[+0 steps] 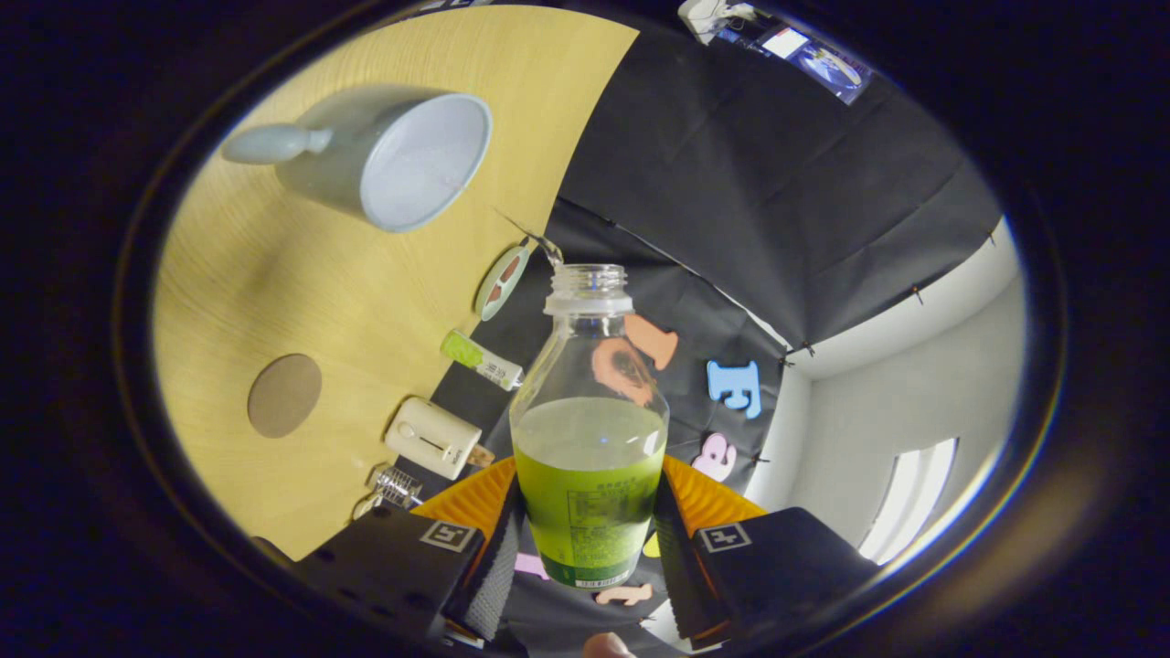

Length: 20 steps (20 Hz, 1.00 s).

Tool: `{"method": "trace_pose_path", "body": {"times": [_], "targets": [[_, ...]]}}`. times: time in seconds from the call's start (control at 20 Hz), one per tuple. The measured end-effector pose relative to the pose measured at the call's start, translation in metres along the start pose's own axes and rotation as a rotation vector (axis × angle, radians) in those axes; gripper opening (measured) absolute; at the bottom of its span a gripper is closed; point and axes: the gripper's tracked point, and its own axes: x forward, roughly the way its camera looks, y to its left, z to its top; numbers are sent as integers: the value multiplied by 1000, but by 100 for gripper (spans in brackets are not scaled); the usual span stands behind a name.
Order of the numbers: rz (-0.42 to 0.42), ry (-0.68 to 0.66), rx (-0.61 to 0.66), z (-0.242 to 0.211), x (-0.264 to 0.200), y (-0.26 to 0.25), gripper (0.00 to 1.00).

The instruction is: Take the bottle from table, then pour the juice into the cup, finally place the bottle on the coaster

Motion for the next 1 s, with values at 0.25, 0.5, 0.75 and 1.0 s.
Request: {"method": "trace_pose_path", "body": {"times": [0.25,0.5,0.75,1.0], "targets": [[-3,-9,-4,1,0,0,74],[13,3,59,-1,1,6,74],[40,34,182,3,-4,14,74],[101,87,398,1,-14,35,74]]}}
